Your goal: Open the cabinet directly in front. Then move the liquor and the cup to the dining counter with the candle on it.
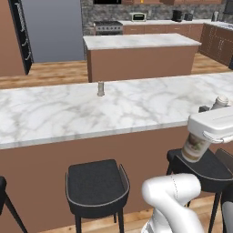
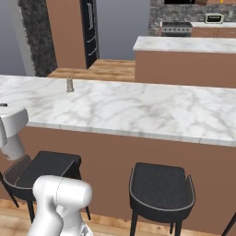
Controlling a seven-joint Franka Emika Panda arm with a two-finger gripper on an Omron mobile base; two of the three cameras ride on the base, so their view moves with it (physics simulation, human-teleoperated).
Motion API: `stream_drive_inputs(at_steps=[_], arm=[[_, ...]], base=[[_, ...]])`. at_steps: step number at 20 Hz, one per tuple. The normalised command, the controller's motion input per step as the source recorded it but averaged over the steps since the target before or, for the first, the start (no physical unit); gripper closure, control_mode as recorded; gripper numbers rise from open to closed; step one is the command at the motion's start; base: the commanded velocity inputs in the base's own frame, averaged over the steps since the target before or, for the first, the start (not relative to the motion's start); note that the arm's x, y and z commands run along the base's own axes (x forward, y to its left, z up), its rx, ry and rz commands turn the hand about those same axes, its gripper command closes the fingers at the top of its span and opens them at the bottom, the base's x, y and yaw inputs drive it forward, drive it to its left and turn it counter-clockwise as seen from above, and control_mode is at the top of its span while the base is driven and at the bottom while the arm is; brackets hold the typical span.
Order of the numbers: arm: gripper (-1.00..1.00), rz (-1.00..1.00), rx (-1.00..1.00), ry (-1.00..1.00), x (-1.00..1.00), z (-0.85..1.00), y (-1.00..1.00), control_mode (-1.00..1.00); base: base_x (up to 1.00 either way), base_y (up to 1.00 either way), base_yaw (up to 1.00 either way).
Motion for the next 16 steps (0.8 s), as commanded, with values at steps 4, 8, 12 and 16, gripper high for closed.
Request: stream_drive_inputs(at_steps=[4,8,12,16], arm=[[1.00,0.00,0.00,0.00,-0.01,0.24,-0.02,-1.00],[1.00,0.00,0.00,0.00,0.00,0.56,-0.06,-1.00],[1.00,-0.01,0.00,0.00,0.00,0.65,-0.13,-1.00],[1.00,-0.05,0.00,0.03,0.01,0.38,-0.11,-1.00]], base=[[0.00,0.00,0.00],[0.00,0.00,0.00],[0.00,0.00,0.00],[0.00,0.00,0.00]])
